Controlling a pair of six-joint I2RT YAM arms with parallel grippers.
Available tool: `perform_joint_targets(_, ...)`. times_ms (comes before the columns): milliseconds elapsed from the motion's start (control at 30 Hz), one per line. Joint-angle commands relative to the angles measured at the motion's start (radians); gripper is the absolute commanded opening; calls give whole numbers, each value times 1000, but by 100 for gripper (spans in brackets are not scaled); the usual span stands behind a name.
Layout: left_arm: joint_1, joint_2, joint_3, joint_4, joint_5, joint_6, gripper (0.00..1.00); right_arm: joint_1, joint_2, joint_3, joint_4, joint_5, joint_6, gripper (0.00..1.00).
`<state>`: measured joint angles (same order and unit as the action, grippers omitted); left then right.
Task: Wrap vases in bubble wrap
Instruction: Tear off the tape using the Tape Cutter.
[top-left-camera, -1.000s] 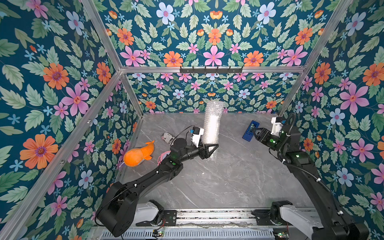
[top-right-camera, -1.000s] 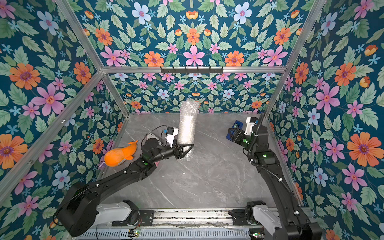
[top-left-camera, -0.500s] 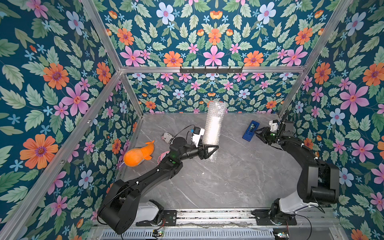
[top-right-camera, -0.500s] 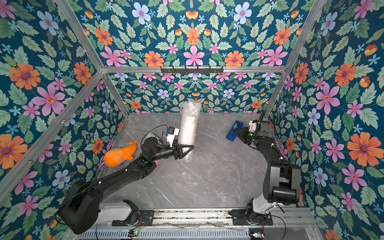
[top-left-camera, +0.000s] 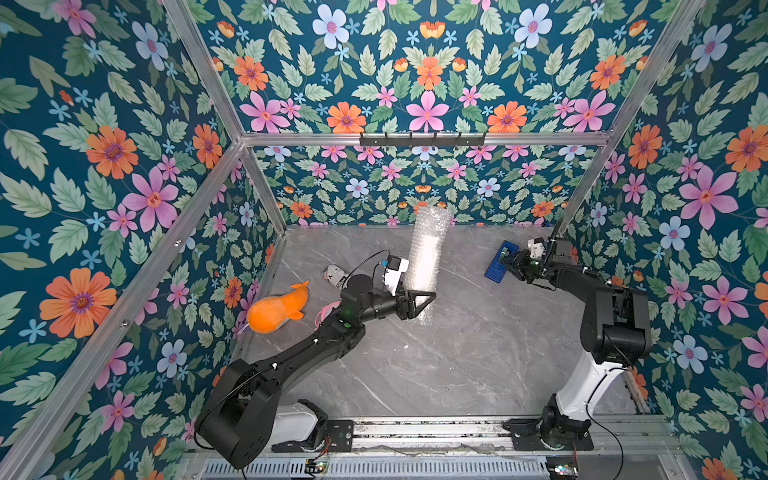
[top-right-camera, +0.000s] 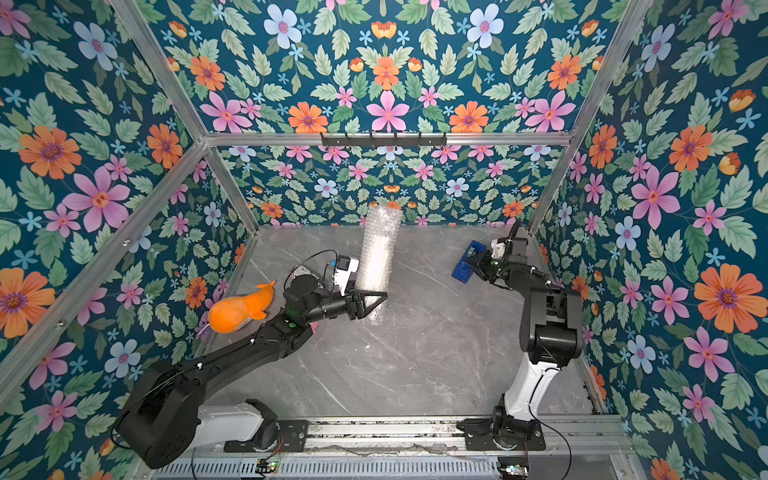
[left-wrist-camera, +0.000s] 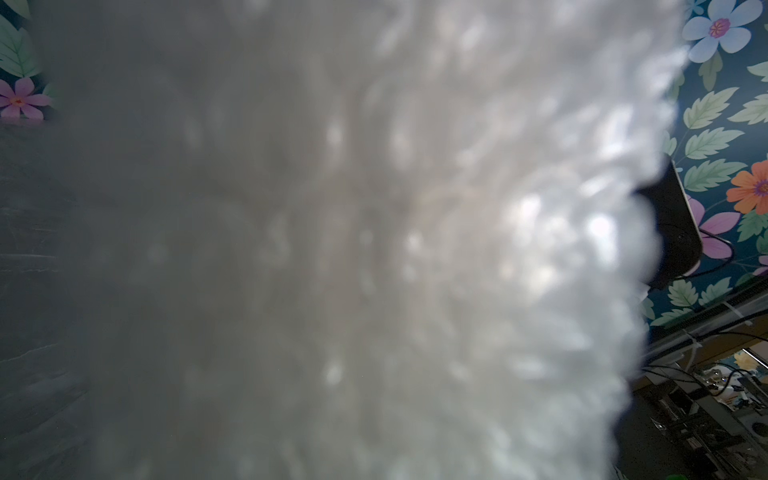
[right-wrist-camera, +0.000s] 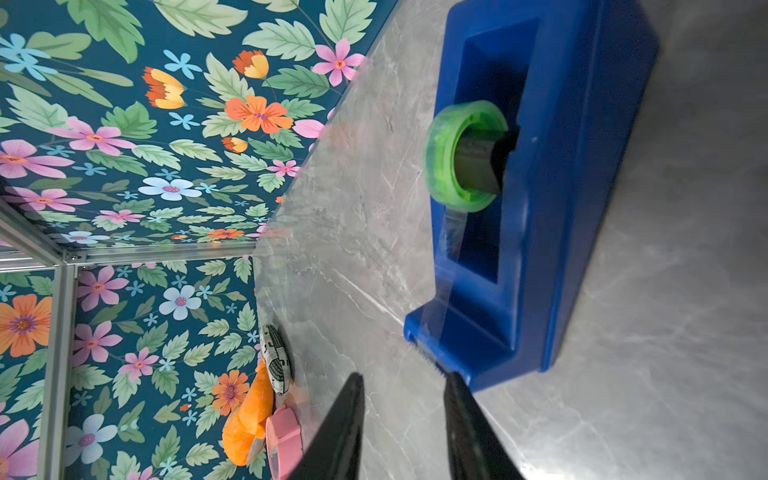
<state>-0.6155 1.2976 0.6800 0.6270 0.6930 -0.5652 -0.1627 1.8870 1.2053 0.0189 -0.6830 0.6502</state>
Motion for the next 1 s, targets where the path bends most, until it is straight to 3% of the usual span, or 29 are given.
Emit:
perform_joint_targets(0, -1, 3, 11, 62, 2, 18, 0, 0, 22, 20, 39, 13, -17, 34)
perform_joint_targets(433, -1, 18, 16, 58, -3, 18, 0, -1, 99, 49, 96, -8, -28, 34)
perform_joint_targets(700, 0, 24, 16, 59, 0, 18, 0, 2, 135, 57, 140, -58, -5, 26)
perform_joint_targets(967, -1, 21, 9, 81, -3, 4, 0, 9, 162, 63, 145, -72, 3, 26)
